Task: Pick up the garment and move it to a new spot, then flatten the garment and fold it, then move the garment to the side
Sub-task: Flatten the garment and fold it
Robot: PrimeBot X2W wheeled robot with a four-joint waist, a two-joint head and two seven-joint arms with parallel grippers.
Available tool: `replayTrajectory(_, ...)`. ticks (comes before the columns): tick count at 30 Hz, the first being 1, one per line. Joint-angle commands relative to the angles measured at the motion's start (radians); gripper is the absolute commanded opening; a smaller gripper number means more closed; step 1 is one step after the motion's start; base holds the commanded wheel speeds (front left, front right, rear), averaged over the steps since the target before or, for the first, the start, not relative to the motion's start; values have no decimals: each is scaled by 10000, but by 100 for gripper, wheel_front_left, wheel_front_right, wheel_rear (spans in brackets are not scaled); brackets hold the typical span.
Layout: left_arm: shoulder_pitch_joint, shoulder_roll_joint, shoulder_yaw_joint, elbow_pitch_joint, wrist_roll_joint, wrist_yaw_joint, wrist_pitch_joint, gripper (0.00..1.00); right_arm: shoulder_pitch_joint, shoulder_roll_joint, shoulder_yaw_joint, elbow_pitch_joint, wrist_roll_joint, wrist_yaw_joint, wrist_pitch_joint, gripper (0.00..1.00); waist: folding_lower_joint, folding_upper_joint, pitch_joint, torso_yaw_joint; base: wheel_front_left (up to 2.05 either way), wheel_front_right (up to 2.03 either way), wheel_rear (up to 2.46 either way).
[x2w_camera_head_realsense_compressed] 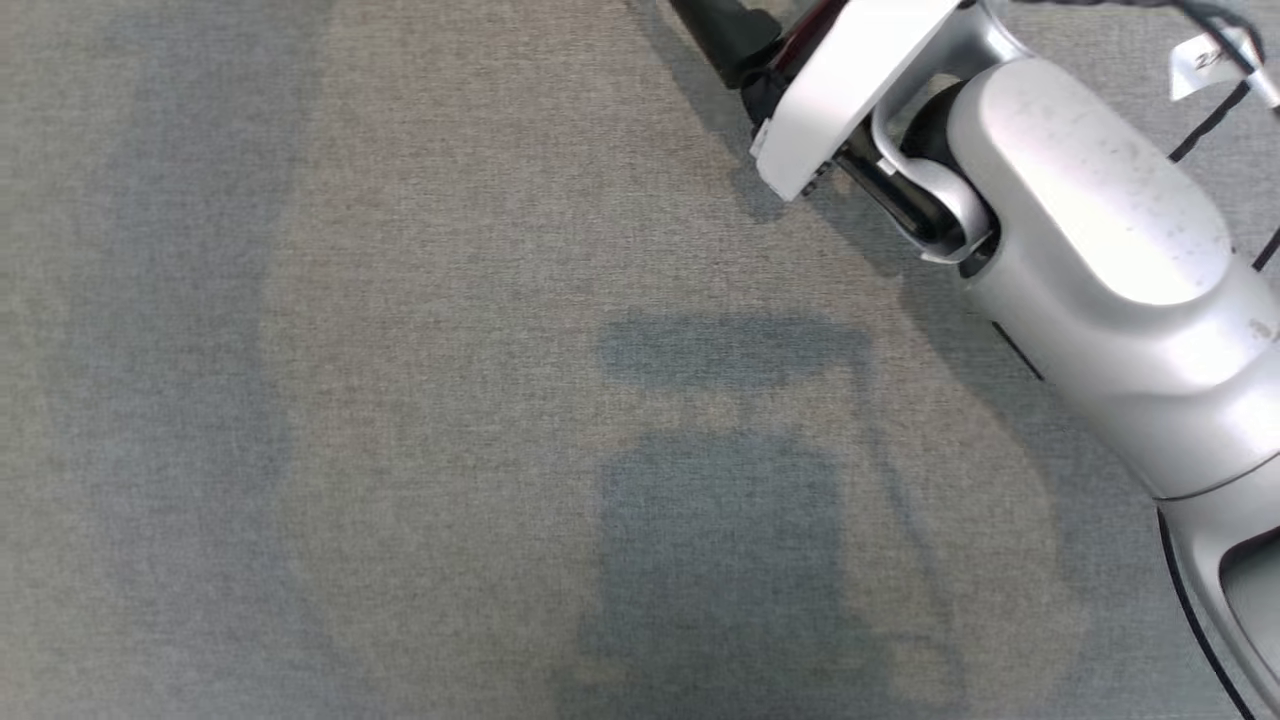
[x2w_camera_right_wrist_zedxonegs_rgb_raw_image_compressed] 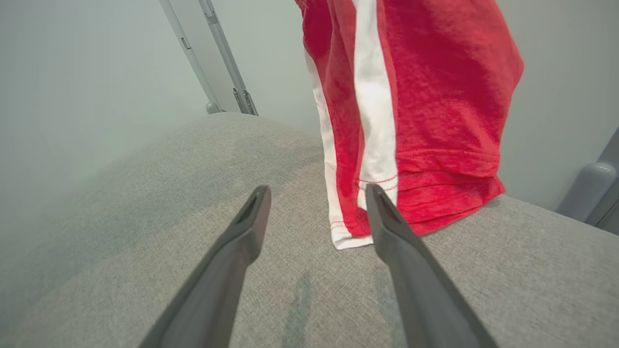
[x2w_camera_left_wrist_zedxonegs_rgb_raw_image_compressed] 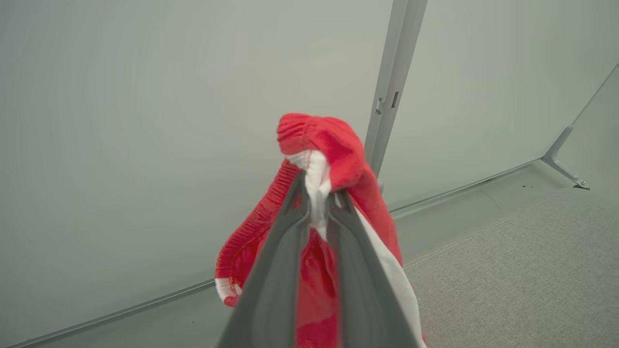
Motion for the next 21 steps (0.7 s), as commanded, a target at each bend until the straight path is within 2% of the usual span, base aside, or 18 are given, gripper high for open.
replayTrajectory(1, -8, -19, 52, -153, -75, 105, 19, 0, 114, 69, -166, 129, -258, 0, -191, 100, 1, 0, 115, 163, 0, 0, 0)
replayTrajectory(8, 231, 64, 42, -908, -145, 406, 179, 0, 349, 666, -816, 755, -1177, 1, -680, 100, 1, 0, 196, 380, 0, 0, 0)
replayTrajectory(21, 575, 320, -48, -1834, -227, 712, 536, 0, 562, 650, -1943, 326, -2278, 1, -326, 100, 1, 0, 199, 341, 0, 0, 0)
